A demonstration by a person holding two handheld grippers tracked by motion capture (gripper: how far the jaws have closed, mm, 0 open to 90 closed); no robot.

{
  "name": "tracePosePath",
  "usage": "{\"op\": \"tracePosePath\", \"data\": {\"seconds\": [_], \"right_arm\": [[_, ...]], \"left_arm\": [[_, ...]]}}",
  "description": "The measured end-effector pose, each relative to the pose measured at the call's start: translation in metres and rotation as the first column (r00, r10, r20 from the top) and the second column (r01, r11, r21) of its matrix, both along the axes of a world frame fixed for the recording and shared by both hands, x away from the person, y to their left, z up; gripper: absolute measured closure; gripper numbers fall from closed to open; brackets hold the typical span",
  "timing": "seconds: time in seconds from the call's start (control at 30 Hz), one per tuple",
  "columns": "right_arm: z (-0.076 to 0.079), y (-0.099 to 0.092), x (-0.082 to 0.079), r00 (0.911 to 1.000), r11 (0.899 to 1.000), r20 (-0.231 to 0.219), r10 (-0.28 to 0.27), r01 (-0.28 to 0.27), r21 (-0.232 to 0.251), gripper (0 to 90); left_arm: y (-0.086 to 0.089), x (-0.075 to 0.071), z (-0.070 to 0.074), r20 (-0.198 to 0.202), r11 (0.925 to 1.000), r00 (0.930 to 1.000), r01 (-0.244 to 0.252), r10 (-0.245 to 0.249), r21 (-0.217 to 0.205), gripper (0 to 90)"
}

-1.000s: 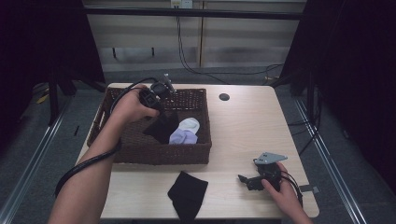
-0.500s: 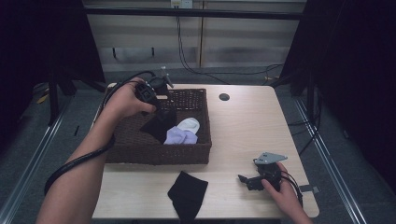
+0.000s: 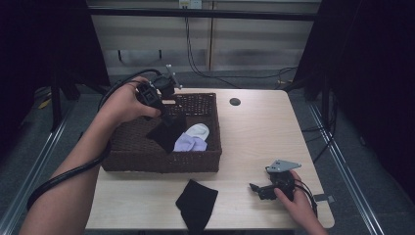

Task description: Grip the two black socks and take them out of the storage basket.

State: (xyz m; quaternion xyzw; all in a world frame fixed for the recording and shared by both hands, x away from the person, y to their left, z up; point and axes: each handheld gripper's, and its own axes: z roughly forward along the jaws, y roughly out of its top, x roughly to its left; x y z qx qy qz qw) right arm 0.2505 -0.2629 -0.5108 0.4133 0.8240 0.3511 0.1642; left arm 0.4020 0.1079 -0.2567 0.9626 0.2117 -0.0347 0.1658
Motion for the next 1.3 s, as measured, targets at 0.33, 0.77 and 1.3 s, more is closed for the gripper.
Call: {"op": "tracePosePath", "data": {"seconds": [0.33,0.77,1.3], "right_arm": [[0.000,0.000,0.000,1.0000,1.000,0.000,-0.001,0.001,0.000,8.5],[0.000,0.000,0.000,1.0000,1.000,0.002,-0.001,0.001,0.001,8.5],[0.000,0.000,0.000,1.0000,1.000,0.000,-0.002,0.002,0.001,8.5]], "left_arm": [[-0.002,-0.022,0.010,-0.005,0.9984,0.9989,0.046,-0.046,-0.033,84.4],[-0.009,-0.062,-0.005,-0.017,0.9932,0.9948,0.099,-0.101,-0.061,84.4],[-0.020,-0.084,-0.069,-0.068,0.9842,0.9846,0.155,-0.161,-0.085,84.4]]}}
